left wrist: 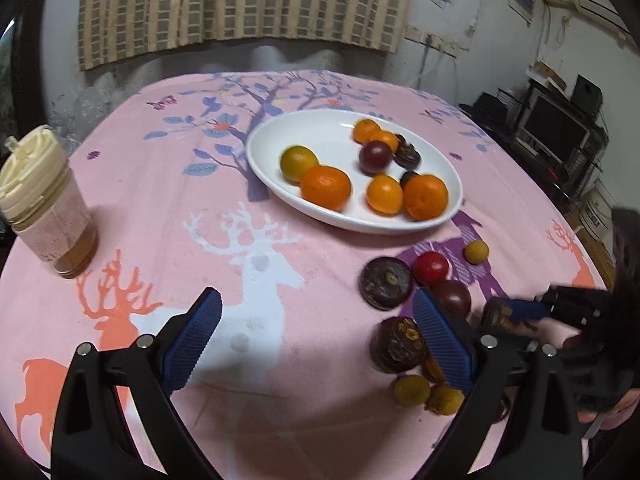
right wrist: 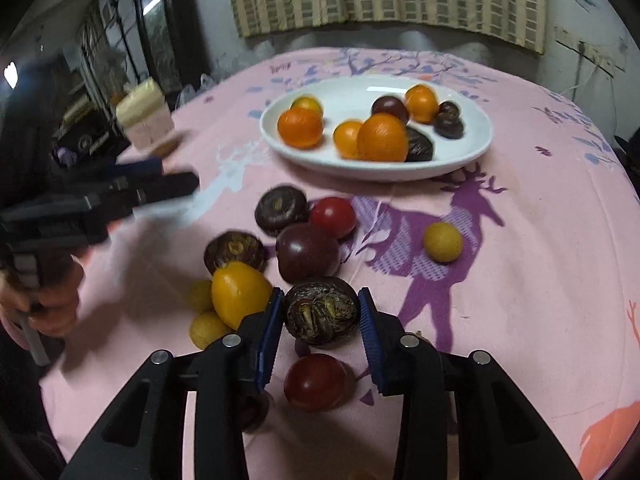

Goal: Organize fruits

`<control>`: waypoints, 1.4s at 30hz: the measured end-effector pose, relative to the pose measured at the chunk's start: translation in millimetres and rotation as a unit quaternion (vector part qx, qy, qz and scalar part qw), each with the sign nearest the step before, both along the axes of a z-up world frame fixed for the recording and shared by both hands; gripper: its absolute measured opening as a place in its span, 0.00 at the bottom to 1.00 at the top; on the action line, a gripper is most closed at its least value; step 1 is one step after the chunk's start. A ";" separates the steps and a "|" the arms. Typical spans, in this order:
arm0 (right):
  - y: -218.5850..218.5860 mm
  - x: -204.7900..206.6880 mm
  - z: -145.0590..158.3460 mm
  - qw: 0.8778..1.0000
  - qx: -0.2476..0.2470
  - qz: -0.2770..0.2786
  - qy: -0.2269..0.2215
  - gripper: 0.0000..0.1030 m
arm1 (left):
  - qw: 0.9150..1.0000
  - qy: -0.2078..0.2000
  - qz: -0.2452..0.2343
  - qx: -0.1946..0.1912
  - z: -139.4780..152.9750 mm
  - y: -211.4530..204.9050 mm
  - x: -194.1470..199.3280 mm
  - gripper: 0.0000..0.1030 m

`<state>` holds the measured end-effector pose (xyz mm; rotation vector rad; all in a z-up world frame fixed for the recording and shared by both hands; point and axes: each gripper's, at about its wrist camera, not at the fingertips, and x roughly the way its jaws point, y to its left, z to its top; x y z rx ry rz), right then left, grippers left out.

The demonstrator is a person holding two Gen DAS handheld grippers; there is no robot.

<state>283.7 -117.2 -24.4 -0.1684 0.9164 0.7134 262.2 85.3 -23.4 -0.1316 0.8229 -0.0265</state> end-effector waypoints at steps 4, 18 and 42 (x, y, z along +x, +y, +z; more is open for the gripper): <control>-21.9 5.2 13.5 0.999 0.034 -0.039 -0.006 0.37 | 0.997 0.031 -0.071 0.019 -13.0 -19.8 5.2 0.64; -21.5 3.0 8.2 0.999 0.032 -0.039 0.020 0.37 | 0.976 0.047 -0.202 0.072 -37.9 -68.0 -1.9 0.60; -19.4 -1.2 9.0 0.999 0.027 -0.036 0.006 0.37 | 0.987 0.032 -0.154 -0.024 -14.5 -38.0 -4.3 0.37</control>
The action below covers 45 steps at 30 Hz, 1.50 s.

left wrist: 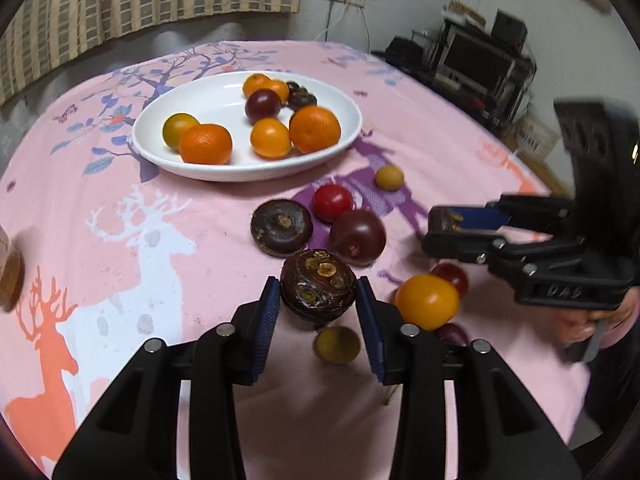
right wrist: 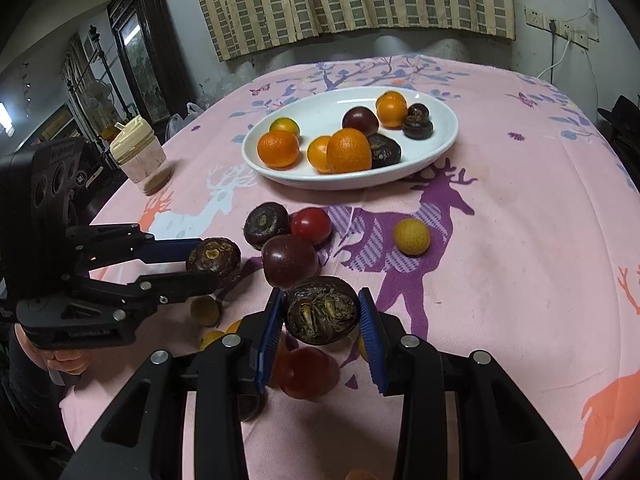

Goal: Organize fruits

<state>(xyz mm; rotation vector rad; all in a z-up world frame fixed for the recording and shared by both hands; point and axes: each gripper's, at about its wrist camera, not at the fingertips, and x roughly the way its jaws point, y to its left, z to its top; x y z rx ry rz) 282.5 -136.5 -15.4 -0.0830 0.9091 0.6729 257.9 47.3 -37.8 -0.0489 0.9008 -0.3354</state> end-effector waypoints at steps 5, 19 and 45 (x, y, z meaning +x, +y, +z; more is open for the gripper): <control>10.6 17.4 19.3 0.999 0.015 -0.005 -0.051 0.37 | 0.999 -0.013 0.016 -0.035 30.7 13.1 28.9 0.37; 36.2 108.3 31.2 0.995 0.049 -0.053 -0.067 0.54 | 0.988 -0.074 0.135 0.022 59.3 30.3 114.1 0.89; 65.4 21.0 -21.5 0.997 -0.072 0.022 0.001 0.38 | 0.971 -0.049 0.232 0.008 24.5 63.6 19.7 0.91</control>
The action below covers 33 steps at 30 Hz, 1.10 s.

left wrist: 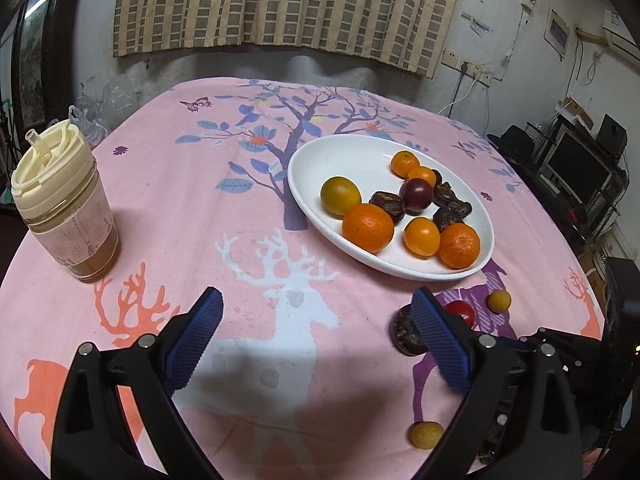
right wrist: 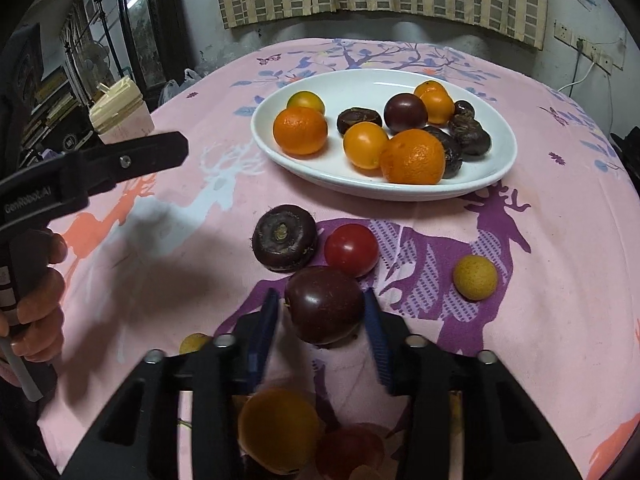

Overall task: Organize fruits
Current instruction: 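Carry a dark plum with right tool while left tool carries a dark plum onto the plate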

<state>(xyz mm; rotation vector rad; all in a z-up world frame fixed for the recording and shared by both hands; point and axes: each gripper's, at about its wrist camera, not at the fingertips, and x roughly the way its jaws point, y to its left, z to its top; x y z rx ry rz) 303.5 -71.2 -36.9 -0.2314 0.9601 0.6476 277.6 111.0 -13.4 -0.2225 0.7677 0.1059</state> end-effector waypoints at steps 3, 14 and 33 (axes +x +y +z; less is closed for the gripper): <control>-6.1 1.1 3.9 1.000 0.015 -0.007 0.011 0.38 | 1.000 0.004 -0.005 0.002 -1.2 -1.8 1.1 0.91; -38.9 4.3 31.1 0.996 0.066 -0.053 -0.010 0.38 | 0.985 0.042 -0.159 0.053 -29.5 -61.4 9.8 0.67; -49.4 6.2 37.5 0.994 0.083 -0.068 -0.011 0.38 | 0.977 0.060 -0.198 0.056 -52.0 -78.7 35.3 0.42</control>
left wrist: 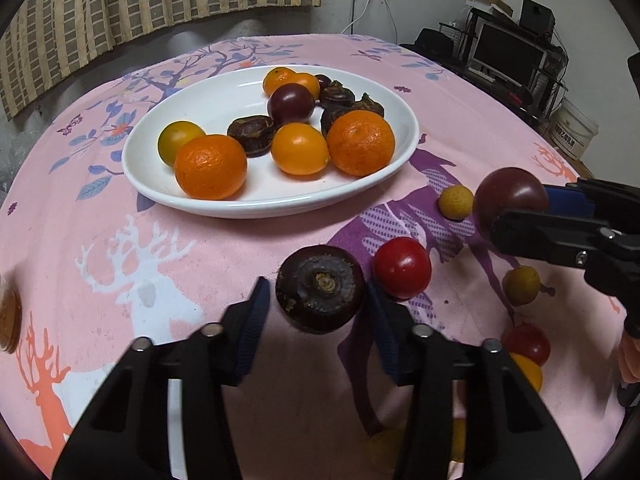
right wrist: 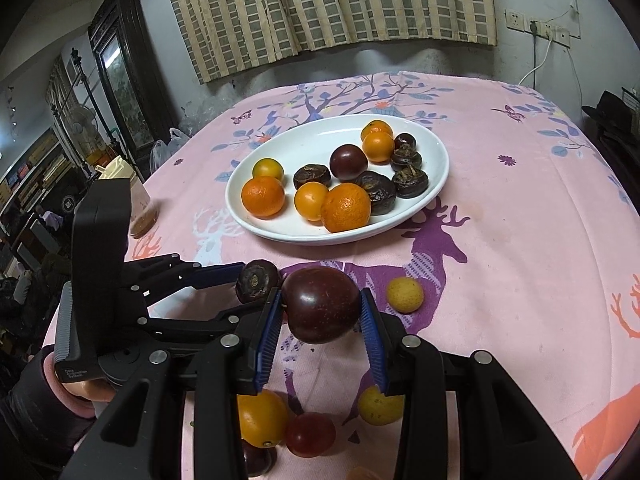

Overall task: Organize fruits
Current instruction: 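Carry a dark plum with right tool while left tool carries a dark plum onto the plate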

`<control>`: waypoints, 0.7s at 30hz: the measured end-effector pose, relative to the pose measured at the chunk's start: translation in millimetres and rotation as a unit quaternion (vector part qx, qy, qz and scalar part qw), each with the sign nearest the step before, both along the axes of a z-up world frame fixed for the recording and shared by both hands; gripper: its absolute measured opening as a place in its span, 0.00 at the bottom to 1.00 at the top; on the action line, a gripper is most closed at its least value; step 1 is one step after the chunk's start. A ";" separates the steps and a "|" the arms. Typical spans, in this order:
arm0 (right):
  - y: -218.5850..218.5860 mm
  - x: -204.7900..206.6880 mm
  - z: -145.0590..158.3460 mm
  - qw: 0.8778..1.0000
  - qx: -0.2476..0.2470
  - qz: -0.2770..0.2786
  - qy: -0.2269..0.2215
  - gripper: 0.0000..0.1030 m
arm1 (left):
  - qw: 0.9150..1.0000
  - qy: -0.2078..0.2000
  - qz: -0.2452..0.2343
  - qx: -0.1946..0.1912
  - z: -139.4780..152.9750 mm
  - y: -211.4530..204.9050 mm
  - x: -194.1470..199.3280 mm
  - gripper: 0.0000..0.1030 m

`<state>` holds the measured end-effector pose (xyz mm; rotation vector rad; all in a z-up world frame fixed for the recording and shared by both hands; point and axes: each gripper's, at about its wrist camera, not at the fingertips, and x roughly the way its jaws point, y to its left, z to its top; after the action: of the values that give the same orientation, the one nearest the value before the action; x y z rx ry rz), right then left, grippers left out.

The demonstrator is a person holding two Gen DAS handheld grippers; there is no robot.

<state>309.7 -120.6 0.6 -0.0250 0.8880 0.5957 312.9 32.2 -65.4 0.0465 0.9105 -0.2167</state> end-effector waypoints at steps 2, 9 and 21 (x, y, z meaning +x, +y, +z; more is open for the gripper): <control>-0.1 0.6 -1.4 1.000 -0.001 0.000 0.002 0.38 | 1.000 0.008 0.002 -0.018 1.7 3.9 -2.6 0.42; -4.4 7.2 4.8 1.000 0.013 -0.009 -0.011 0.38 | 0.996 -0.042 0.017 -0.074 49.8 19.2 -11.9 0.42; 29.2 109.7 14.0 0.998 0.029 -0.031 -0.039 0.43 | 0.994 -0.063 0.080 -0.028 84.1 36.0 97.2 0.65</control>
<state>419.4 -91.4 14.6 0.0307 0.7931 0.5591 410.1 68.3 18.7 -0.0638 0.7787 -0.0887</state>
